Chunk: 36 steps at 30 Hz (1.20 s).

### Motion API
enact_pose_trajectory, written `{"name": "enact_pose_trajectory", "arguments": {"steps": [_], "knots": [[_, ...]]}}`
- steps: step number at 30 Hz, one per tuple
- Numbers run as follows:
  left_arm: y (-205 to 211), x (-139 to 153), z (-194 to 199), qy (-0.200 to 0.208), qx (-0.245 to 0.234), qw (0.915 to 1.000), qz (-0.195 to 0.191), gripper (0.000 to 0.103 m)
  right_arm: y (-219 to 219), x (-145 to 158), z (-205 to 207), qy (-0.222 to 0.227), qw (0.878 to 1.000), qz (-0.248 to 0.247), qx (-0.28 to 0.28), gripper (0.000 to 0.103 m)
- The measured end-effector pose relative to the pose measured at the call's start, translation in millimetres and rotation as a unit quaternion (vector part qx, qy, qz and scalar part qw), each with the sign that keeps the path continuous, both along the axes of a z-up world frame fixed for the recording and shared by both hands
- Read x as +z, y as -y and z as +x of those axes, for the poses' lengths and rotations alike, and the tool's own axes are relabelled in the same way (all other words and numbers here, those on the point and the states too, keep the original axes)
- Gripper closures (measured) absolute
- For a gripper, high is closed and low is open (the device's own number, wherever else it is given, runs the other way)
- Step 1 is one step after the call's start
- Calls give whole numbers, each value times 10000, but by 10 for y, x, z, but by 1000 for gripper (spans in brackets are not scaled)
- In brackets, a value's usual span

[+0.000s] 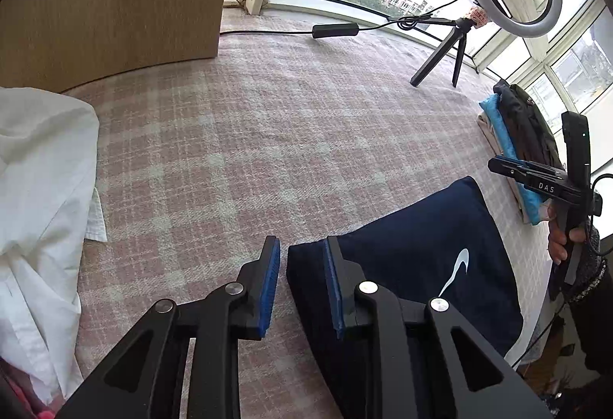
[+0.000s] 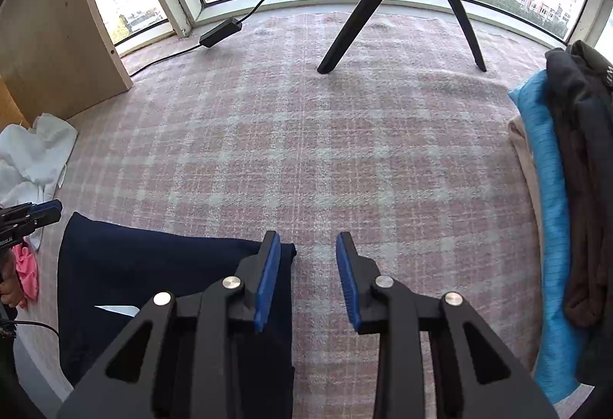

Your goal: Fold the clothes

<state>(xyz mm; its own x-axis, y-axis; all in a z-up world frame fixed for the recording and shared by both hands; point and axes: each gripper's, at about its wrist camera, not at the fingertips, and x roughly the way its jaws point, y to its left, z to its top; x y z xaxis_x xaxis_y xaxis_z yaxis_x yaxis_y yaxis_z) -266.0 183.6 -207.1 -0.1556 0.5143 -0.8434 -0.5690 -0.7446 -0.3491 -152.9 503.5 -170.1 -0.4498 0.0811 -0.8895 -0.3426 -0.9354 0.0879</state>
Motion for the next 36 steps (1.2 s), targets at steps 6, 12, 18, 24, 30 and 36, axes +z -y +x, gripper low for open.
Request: {"name": "enact_pose_trajectory", "arguments": {"steps": [6,12,18,24,30,36], "knots": [[-362,-244,225,-459,-614,9937,-820,84,763,10,-260,-165,9893,21,1451,94],[128,-33,-95,-449,309,9963,-659,89,686,-273,-297,317,9919,358,1178,95],[-120,20,104,-362,-327,9986,-186,88,883,-117,-286,-82,9887,-142,1493,95],[47,-80,318,-446,-270,9951,-836,89,924,-371,-290,575,9864,490,1462,97],[285,183,1021,-195,-651,9977,42,84,1035,-178,11,72,9831,-663,1704,93],[354,-206,1343,208,-524,9976,-401,82,1452,-569,47,660,9751,-51,2116,87]]}}
